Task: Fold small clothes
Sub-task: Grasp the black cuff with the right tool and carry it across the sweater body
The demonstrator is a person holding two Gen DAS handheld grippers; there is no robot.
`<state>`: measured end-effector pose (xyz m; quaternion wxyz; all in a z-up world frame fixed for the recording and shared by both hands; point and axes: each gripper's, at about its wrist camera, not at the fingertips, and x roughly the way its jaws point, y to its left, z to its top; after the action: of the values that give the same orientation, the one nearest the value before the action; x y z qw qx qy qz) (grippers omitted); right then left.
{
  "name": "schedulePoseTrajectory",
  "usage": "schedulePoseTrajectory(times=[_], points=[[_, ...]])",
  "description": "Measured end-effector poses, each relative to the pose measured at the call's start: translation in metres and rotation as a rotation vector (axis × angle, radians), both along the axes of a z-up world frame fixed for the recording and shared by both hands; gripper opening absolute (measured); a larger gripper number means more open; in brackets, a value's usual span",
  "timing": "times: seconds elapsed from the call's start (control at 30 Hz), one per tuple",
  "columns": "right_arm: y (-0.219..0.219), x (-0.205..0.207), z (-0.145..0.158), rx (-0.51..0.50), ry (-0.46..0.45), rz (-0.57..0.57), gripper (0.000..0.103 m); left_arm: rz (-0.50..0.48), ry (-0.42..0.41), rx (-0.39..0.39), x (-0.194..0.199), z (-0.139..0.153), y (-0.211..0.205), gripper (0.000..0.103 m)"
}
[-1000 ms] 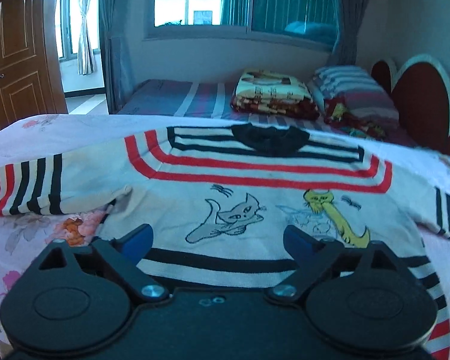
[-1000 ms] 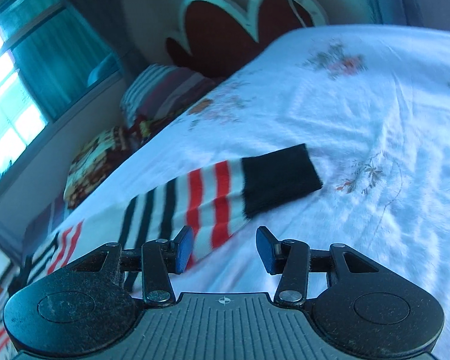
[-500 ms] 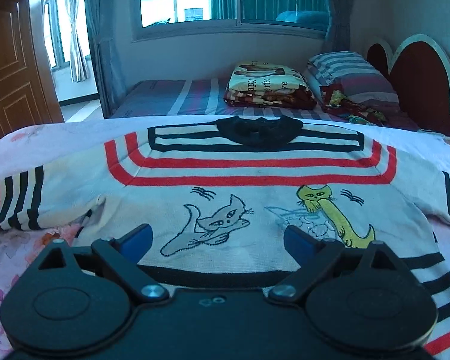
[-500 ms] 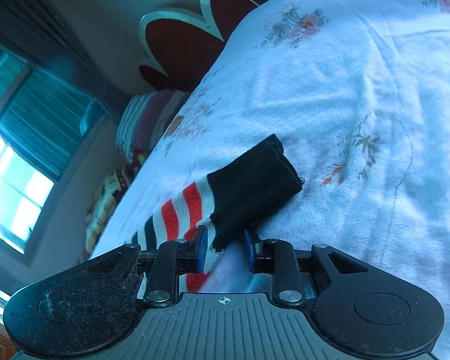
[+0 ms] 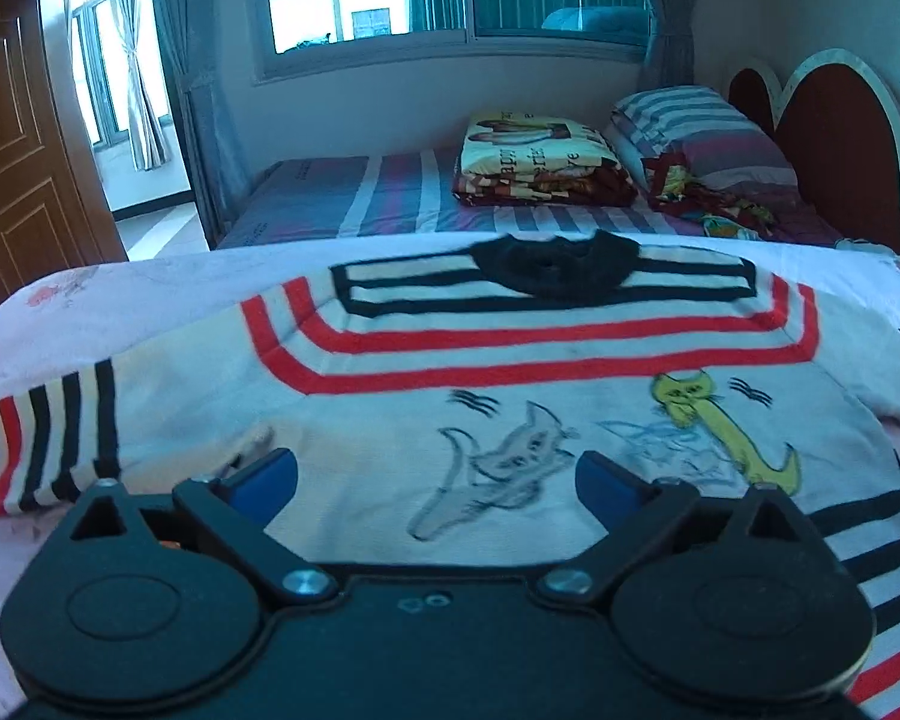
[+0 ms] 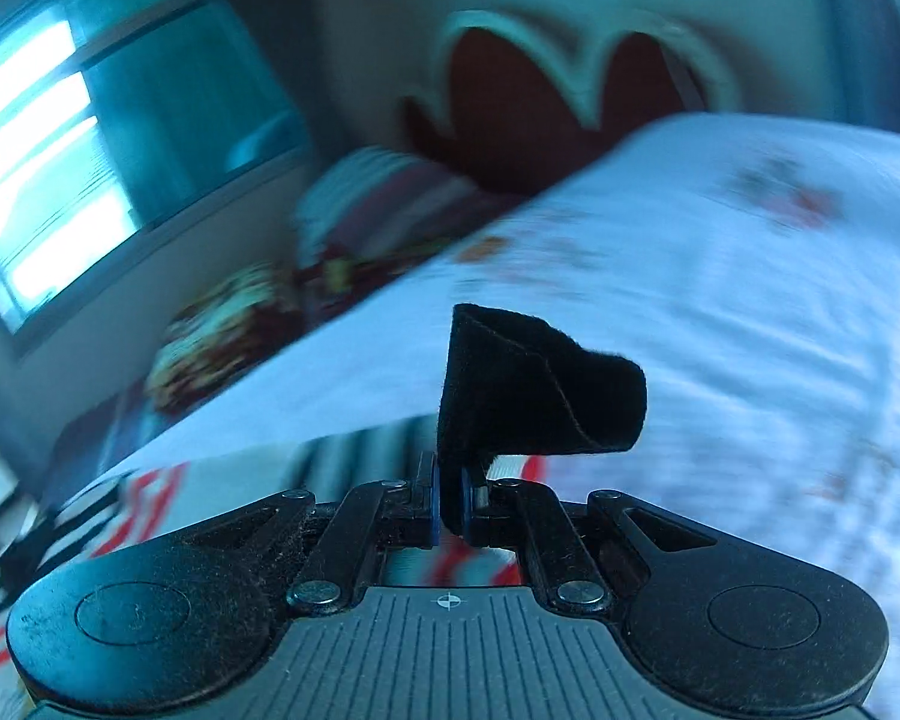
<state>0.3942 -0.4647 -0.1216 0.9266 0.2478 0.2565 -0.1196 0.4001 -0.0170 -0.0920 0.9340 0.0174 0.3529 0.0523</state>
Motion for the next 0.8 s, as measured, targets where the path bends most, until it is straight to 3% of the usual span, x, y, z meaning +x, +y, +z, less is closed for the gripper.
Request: schedulePoseTrajectory(times=[0.27,0.47,0.63,0.8], points=[[0.130,0.026,0.020,-0.031,-0.008,0.284,0.006,0.032,-0.018,-0.079,-0.002,-0.005,0.053,0.098],[0.243,0.048,0.003,-0.025,0.032,0.475,0.006,0.048,-0.006,-0.113,-0.013,-0.013,0.100,0.098],[0.315,0.048,-0.015,-0.031,0.067,0.558,0.006,0.070,-0.005,-0.133,-0.020,-0.016,0.137,0.098],[0.361,0.049,-0.031,-0.031,0.085,0.618,0.007,0.078,-0.008,-0.166,-0.021,-0.018,0.162,0.098]])
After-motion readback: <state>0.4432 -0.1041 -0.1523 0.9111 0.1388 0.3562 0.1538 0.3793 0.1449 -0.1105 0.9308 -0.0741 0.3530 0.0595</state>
